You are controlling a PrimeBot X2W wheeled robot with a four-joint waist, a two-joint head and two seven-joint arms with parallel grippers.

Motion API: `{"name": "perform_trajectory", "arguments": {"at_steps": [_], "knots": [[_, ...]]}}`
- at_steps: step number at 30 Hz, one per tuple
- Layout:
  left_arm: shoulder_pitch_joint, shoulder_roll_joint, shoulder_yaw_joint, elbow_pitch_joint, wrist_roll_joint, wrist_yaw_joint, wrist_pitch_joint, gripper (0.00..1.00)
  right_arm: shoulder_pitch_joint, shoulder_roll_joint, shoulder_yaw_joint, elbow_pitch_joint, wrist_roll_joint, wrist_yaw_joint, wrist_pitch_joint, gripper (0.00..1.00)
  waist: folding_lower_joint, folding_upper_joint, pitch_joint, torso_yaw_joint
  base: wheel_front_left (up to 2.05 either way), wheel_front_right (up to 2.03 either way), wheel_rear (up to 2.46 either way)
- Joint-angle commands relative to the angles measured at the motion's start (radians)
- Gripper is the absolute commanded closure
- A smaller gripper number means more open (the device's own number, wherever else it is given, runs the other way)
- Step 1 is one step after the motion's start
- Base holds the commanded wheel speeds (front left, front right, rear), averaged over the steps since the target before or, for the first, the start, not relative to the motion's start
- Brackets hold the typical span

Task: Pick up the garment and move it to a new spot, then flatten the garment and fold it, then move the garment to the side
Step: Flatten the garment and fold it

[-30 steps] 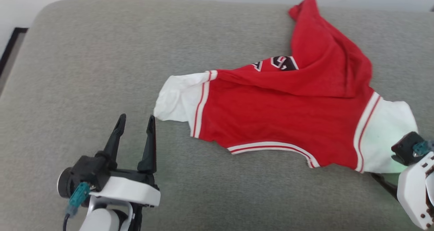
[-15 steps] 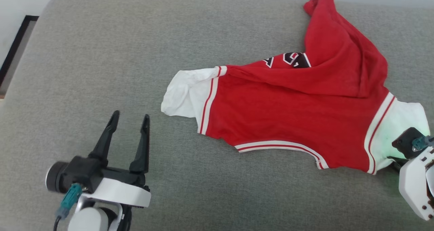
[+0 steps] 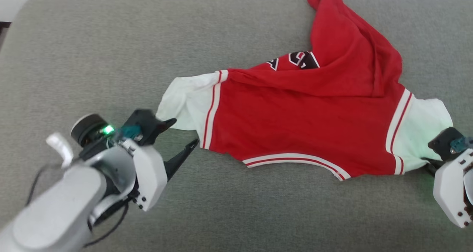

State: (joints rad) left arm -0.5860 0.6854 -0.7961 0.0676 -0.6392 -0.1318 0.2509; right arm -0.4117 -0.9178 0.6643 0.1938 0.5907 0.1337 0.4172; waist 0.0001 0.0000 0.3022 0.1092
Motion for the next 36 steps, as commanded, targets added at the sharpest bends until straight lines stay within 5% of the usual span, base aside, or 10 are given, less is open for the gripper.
{"name": "perform_trajectory", "arguments": {"at_steps": [1, 12, 21, 22, 25, 26, 30, 36], "knots": [[-0.058, 0.027, -0.07, 0.01, -0.036, 0.003, 0.04, 0.0, -0.006, 0.002, 0.004, 0.015, -0.008, -0.006, 0.007, 1.0, -0.0001, 0.0, 0.019, -0.017, 0.0, 0.0, 0.0], [-0.375, 0.07, -0.419, 0.195, -0.18, 0.003, 0.081, 0.0, -0.055, 0.017, 0.014, 0.019, -0.011, -0.007, 0.004, 1.0, -0.0001, 0.0, 0.09, -0.061, 0.0, 0.0, 0.0], [-0.412, 0.043, -0.492, 0.278, -0.159, 0.003, 0.127, 0.0, -0.082, 0.028, 0.018, 0.028, -0.016, -0.011, 0.0, 1.0, -0.0001, 0.0, 0.133, -0.078, 0.0, 0.0, 0.0], [-0.404, 0.041, -0.494, 0.275, -0.151, 0.003, 0.136, 0.09, -0.085, 0.031, 0.019, 0.028, -0.016, -0.011, -0.001, 1.0, -0.0001, 0.0, 0.135, -0.079, 0.0, 0.0, 0.0], [-0.385, 0.041, -0.499, 0.276, -0.132, 0.003, 0.166, 0.94, -0.095, 0.038, 0.022, 0.03, -0.018, -0.011, -0.003, 1.0, -0.0001, 0.0, 0.14, -0.082, 0.0, 0.0, 0.0], [-0.381, 0.041, -0.5, 0.276, -0.13, 0.003, 0.167, 1.0, -0.096, 0.039, 0.023, 0.031, -0.017, -0.011, -0.005, 1.0, -0.0001, 0.0, 0.139, -0.082, 0.0, 0.0, 0.0], [-0.386, 0.047, -0.499, 0.295, -0.165, 0.003, 0.12, 1.0, -0.1, 0.047, 0.013, 0.037, -0.016, -0.011, -0.03, 1.0, -0.0001, 0.0, 0.128, -0.084, 0.0, 0.0, 0.0], [-0.406, 0.059, -0.486, 0.319, -0.225, 0.003, -0.072, 1.0, -0.069, 0.069, -0.098, 0.027, 0.027, -0.005, -0.146, 1.0, -0.0001, 0.0, 0.077, -0.088, 0.0, 0.0, 0.0]]}}
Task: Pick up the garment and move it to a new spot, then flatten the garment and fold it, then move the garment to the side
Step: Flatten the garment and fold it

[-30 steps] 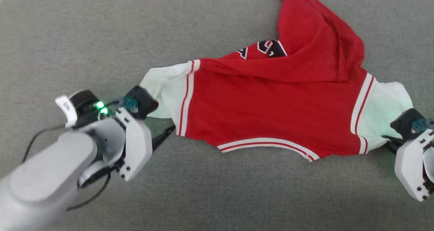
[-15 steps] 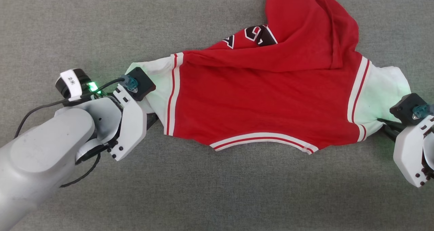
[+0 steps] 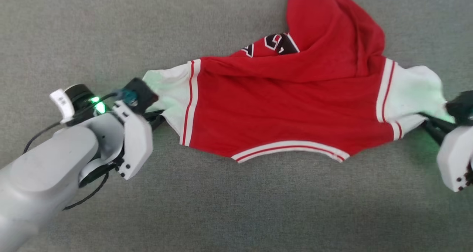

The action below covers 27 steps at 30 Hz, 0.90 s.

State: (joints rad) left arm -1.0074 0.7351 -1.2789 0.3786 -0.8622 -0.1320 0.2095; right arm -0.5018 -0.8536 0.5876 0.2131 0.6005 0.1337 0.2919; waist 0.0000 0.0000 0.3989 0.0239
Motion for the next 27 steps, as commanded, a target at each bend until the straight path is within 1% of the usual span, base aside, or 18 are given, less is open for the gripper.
{"name": "perform_trajectory", "arguments": {"at_steps": [1, 5, 7, 8, 9, 11, 14, 16, 18, 20, 21, 22, 24, 27], "knots": [[0.018, 0.012, -0.002, 0.007, -0.015, 0.003, -0.068, 1.0, 0.033, 0.01, -0.046, 0.003, 0.028, -0.005, -0.041, 1.0, 0.0, 0.0, -0.029, -0.003, 0.0, 0.0, 0.0], [0.056, 0.022, 0.036, -0.021, -0.101, 0.003, -0.222, 1.0, 0.102, 0.009, -0.16, -0.028, 0.067, -0.005, -0.109, 1.0, 0.0, 0.0, -0.064, 0.0, 0.0, 0.0, 0.0], [0.079, 0.027, 0.073, -0.047, -0.16, 0.003, -0.287, 1.0, 0.136, 0.019, -0.228, -0.05, 0.094, -0.005, -0.13, 1.0, 0.0, 0.0, -0.078, 0.002, 0.0, 0.0, 0.0], [0.089, 0.03, 0.088, -0.063, -0.19, 0.003, -0.313, 1.0, 0.15, 0.02, -0.259, -0.066, 0.103, -0.005, -0.138, 1.0, 0.0, 0.0, -0.083, 0.002, 0.0, 0.0, 0.0], [0.089, 0.03, 0.088, -0.063, -0.19, 0.003, -0.313, 1.0, 0.15, 0.02, -0.259, -0.066, 0.103, -0.005, -0.138, 1.0, 0.0, 0.0, -0.083, 0.002, 0.0, 0.0, 0.0], [0.101, 0.034, 0.123, -0.095, -0.245, 0.003, -0.365, 1.0, 0.164, 0.029, -0.324, -0.094, 0.117, -0.005, -0.149, 1.0, 0.0, 0.0, -0.088, 0.004, 0.0, 0.0, 0.0], [0.092, 0.03, 0.181, -0.122, -0.316, 0.003, -0.423, 1.0, 0.14, 0.062, -0.408, -0.128, 0.127, -0.004, -0.165, 1.0, 0.0, 0.0, -0.088, 0.003, 0.0, 0.0, 0.0], [0.072, 0.014, 0.234, -0.123, -0.369, 0.003, -0.447, 1.0, 0.099, 0.088, -0.466, -0.128, 0.117, -0.004, -0.174, 1.0, 0.0, 0.0, -0.08, 0.004, 0.0, 0.0, 0.0], [0.047, -0.005, 0.28, -0.096, -0.4, 0.003, -0.459, 1.0, 0.043, 0.118, -0.485, -0.132, 0.103, -0.004, -0.167, 1.0, 0.0, 0.0, -0.064, 0.005, 0.0, 0.0, 0.0], [0.015, -0.044, 0.33, -0.055, -0.45, 0.003, -0.465, 1.0, -0.039, 0.159, -0.504, -0.114, 0.112, -0.004, -0.153, 1.0, 0.0, 0.0, -0.046, 0.005, 0.0, 0.0, 0.0], [-0.013, -0.059, 0.349, -0.028, -0.455, 0.003, -0.466, 1.0, -0.091, 0.179, -0.509, -0.101, 0.118, -0.004, -0.145, 1.0, 0.0, 0.0, -0.035, 0.004, 0.0, 0.0, 0.0], [-0.042, -0.073, 0.367, 0.005, -0.46, 0.003, -0.468, 1.0, -0.147, 0.208, -0.522, -0.074, 0.126, -0.004, -0.14, 1.0, 0.0, 0.0, -0.023, 0.002, 0.0, 0.0, 0.0], [-0.108, -0.119, 0.4, 0.074, -0.475, 0.003, -0.47, 1.0, -0.266, 0.268, -0.538, -0.011, 0.132, -0.004, -0.131, 1.0, 0.0, 0.0, 0.004, 0.001, 0.0, 0.0, 0.0], [-0.233, -0.175, 0.449, 0.2, -0.486, 0.012, -0.47, 1.0, -0.464, 0.352, -0.562, 0.115, 0.114, -0.004, -0.14, 1.0, 0.0, 0.0, 0.049, -0.004, 0.0, 0.0, 0.0]]}}
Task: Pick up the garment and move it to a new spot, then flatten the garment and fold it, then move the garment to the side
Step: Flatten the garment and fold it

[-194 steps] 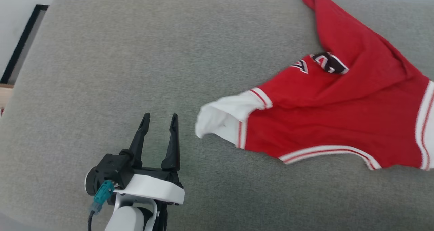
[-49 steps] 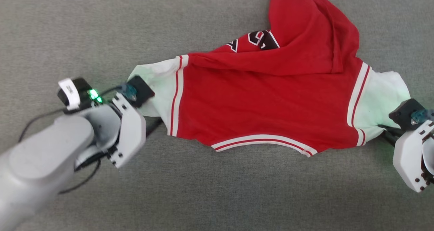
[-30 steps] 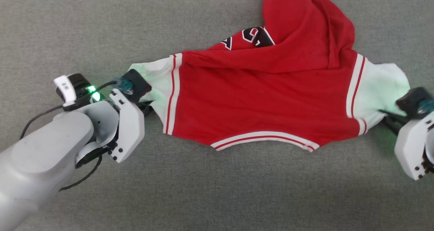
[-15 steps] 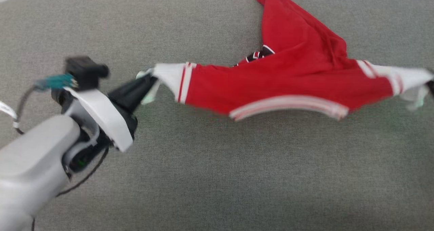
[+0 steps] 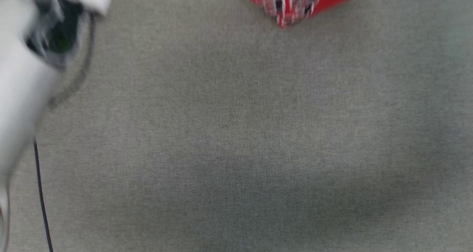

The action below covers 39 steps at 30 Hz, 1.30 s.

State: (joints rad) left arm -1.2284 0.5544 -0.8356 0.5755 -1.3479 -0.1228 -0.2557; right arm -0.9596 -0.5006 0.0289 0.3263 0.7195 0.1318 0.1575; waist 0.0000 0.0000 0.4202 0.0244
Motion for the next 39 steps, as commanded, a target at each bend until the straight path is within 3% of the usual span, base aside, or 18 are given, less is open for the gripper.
{"name": "perform_trajectory", "arguments": {"at_steps": [1, 7, 10, 13, 17, 22, 28, 34, 39], "knots": [[-0.063, -0.009, 0.023, 0.05, 0.001, 0.012, -0.005, 1.0, -0.077, 0.024, -0.011, 0.047, -0.015, -0.002, -0.014, 1.0, 0.0, 0.0, 0.042, -0.006, 0.0, 0.0, 0.0], [-0.346, -0.096, 0.113, 0.283, 0.013, 0.03, -0.011, 1.0, -0.444, 0.119, -0.025, 0.296, -0.111, -0.002, -0.094, 1.0, 0.0, 0.0, 0.108, -0.015, 0.0, 0.0, 0.0], [-0.512, -0.118, 0.218, 0.355, 0.041, 0.021, -0.011, 1.0, -0.627, 0.146, -0.038, 0.412, -0.166, -0.002, -0.186, 1.0, 0.0, 0.0, 0.127, -0.018, 0.0, 0.0, 0.0], [-0.549, -0.151, 0.285, 0.383, 0.099, 0.012, -0.011, 1.0, -0.704, 0.155, -0.029, 0.488, -0.196, -0.003, -0.241, 1.0, 0.0, 0.0, 0.13, -0.019, 0.0, 0.0, 0.0], [-0.519, -0.192, 0.283, 0.406, 0.126, -0.003, -0.011, 1.0, -0.73, 0.151, 0.015, 0.556, -0.2, -0.002, -0.271, 1.0, 0.0, 0.0, 0.12, -0.009, 0.0, 0.0, 0.0], [-0.413, -0.205, 0.279, 0.383, 0.085, -0.008, -0.011, 1.0, -0.635, 0.127, 0.108, 0.549, -0.141, -0.002, -0.262, 1.0, 0.0, 0.0, 0.121, -0.007, 0.0, 0.0, 0.0], [-0.21, -0.152, 0.257, 0.235, 0.0, -0.009, 0.013, 1.0, -0.432, 0.063, 0.217, 0.424, -0.023, -0.002, -0.229, 1.0, 0.0, 0.0, 0.103, -0.013, 0.0, 0.0, 0.0], [0.138, -0.052, 0.177, 0.004, -0.067, -0.009, 0.028, 1.0, -0.089, -0.09, 0.341, 0.177, 0.119, -0.002, -0.108, 1.0, 0.0, 0.0, 0.046, -0.012, 0.0, 0.0, 0.0], [0.423, 0.026, 0.115, -0.145, -0.079, -0.009, 0.003, 1.0, 0.188, -0.208, 0.327, -0.015, 0.224, -0.002, -0.006, 1.0, 0.0, 0.0, -0.006, -0.01, 0.0, 0.0, 0.0]]}}
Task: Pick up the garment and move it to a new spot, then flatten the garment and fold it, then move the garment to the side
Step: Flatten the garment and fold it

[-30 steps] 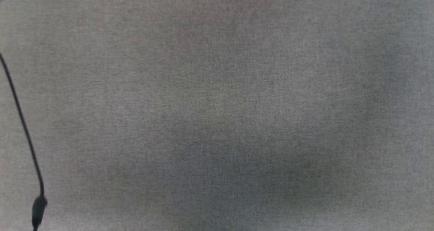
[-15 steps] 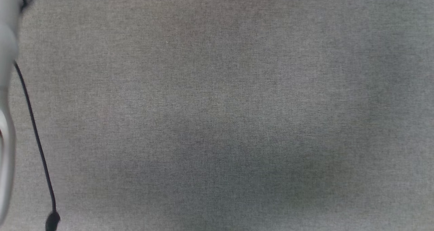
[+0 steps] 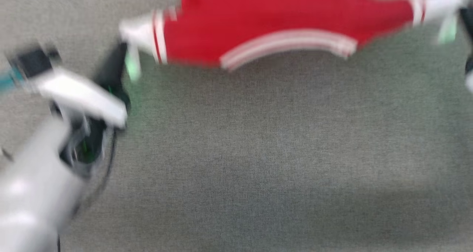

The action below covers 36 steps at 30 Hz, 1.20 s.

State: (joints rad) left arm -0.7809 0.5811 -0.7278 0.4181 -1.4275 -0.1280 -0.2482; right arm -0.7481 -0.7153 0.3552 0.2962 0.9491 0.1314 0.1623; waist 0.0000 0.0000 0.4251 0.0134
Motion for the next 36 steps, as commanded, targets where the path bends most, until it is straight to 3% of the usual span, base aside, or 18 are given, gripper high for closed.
{"name": "perform_trajectory", "arguments": {"at_steps": [1, 6, 15, 23, 28, 31, 36], "knots": [[0.029, 0.011, -0.004, -0.016, 0.0, -0.004, -0.008, 1.0, 0.028, -0.01, -0.007, -0.019, 0.01, -0.001, 0.009, 1.0, 0.0, 0.0, -0.021, 0.0, 0.0, 0.0, 0.0], [0.233, 0.036, -0.015, -0.097, 0.021, -0.003, -0.019, 1.0, 0.274, -0.064, -0.067, -0.164, 0.065, -0.001, 0.102, 1.0, 0.0, 0.0, -0.065, 0.01, 0.0, 0.0, 0.0], [0.456, 0.058, 0.038, -0.25, 0.109, -0.003, -0.019, 1.0, 0.675, -0.147, -0.182, -0.455, 0.156, -0.001, 0.275, 1.0, 0.0, 0.0, -0.118, 0.029, 0.0, 0.0, 0.0], [0.635, 0.169, 0.033, -0.4, 0.094, -0.003, -0.019, 1.0, 0.955, -0.129, -0.347, -0.612, 0.2, -0.001, 0.359, 1.0, 0.0, 0.0, -0.129, 0.035, 0.0, 0.0, 0.0], [0.712, 0.22, 0.031, -0.481, 0.076, 0.012, -0.011, 1.0, 1.091, -0.085, -0.446, -0.69, 0.203, -0.001, 0.375, 1.0, 0.0, 0.0, -0.132, 0.044, 0.0, 0.0, 0.0], [0.711, 0.211, 0.032, -0.495, 0.092, 0.042, -0.011, 1.0, 1.099, -0.055, -0.492, -0.697, 0.174, -0.001, 0.371, 1.0, 0.0, 0.0, -0.129, 0.046, 0.0, 0.0, 0.0], [0.672, 0.158, 0.011, -0.457, 0.109, 0.046, -0.004, 1.0, 1.046, -0.015, -0.474, -0.666, 0.158, -0.001, 0.404, 1.0, 0.0, 0.0, -0.133, 0.048, 0.0, 0.0, 0.0]]}}
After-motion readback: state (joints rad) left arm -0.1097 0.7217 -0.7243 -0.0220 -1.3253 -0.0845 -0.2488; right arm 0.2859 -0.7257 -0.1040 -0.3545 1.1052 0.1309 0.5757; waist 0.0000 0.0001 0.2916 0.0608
